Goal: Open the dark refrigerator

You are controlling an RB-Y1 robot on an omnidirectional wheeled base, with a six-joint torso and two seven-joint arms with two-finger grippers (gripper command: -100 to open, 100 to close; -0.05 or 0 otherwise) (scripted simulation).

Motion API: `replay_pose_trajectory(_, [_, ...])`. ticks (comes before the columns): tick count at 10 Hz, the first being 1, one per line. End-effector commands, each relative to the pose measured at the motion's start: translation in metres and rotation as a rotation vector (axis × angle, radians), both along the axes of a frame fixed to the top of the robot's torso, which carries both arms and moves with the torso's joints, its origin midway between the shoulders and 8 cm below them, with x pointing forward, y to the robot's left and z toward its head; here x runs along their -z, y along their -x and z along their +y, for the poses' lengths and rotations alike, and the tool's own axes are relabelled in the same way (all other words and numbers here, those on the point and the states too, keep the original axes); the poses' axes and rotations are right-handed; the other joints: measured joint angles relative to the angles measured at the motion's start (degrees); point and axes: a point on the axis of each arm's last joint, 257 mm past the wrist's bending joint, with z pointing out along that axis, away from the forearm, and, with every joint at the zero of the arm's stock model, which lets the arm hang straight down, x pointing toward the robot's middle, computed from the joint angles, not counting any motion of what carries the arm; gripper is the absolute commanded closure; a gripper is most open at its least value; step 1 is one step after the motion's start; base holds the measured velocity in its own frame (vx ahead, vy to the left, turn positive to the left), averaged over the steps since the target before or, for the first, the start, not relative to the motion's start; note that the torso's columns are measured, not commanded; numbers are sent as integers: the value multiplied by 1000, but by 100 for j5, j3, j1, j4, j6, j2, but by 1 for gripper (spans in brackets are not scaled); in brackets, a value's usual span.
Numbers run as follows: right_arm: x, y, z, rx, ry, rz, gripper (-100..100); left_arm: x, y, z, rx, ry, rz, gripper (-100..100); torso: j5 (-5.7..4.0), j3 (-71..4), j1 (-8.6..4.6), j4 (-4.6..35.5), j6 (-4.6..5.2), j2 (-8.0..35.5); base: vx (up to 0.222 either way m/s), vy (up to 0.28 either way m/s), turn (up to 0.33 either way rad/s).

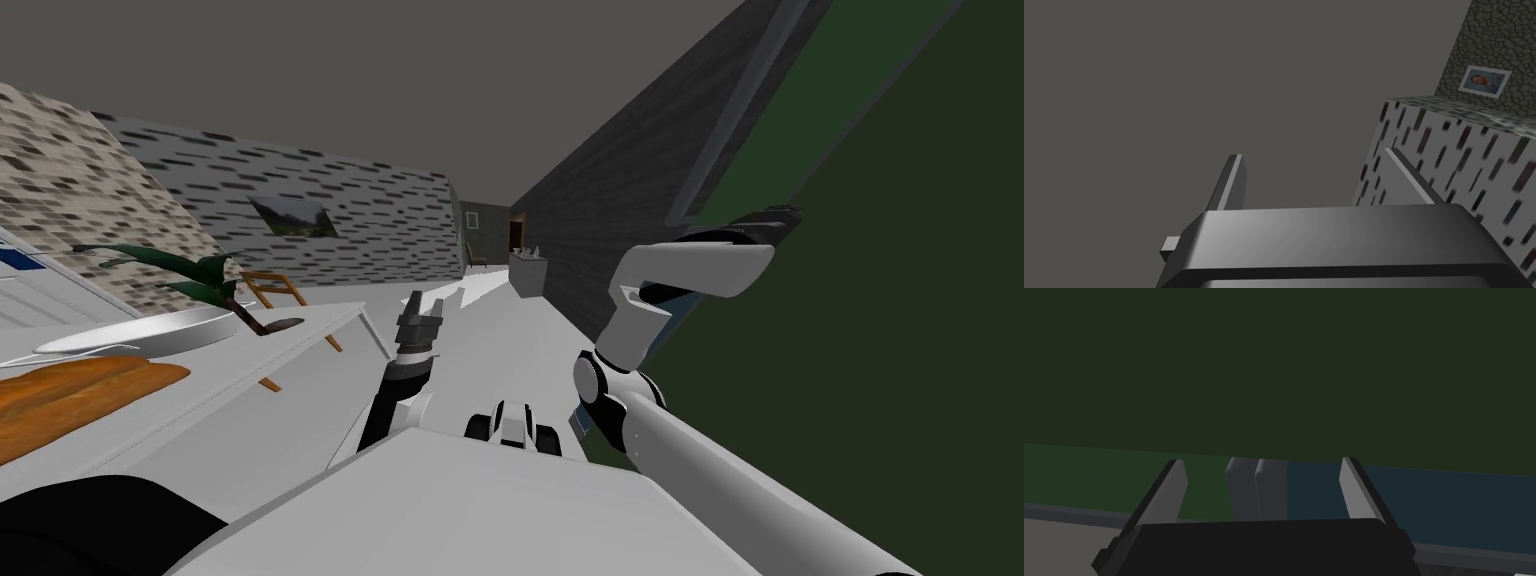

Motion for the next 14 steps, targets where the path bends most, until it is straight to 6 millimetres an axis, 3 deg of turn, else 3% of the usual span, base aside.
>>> replay_pose_trajectory(1, [6,-6,1,-18,4,-5,100,0,0,0,0,0,0,0,-13,26,12,-3,15,25,-12,13,35])
replay_pose_trajectory(5, [3,20,-16,81,-2,6,100,0,0,0,0,0,0,0,26,35,57,26,33,43,106,68,-26])
replay_pose_trajectory(11, [-9,46,-33,189,21,3,100,0,0,0,0,0,0,0,-3,198,23,108,120,262,283,85,-6])
replay_pose_trajectory(14, [-17,65,-43,261,35,1,100,0,0,0,0,0,0,0,11,199,58,105,105,263,281,95,-34])
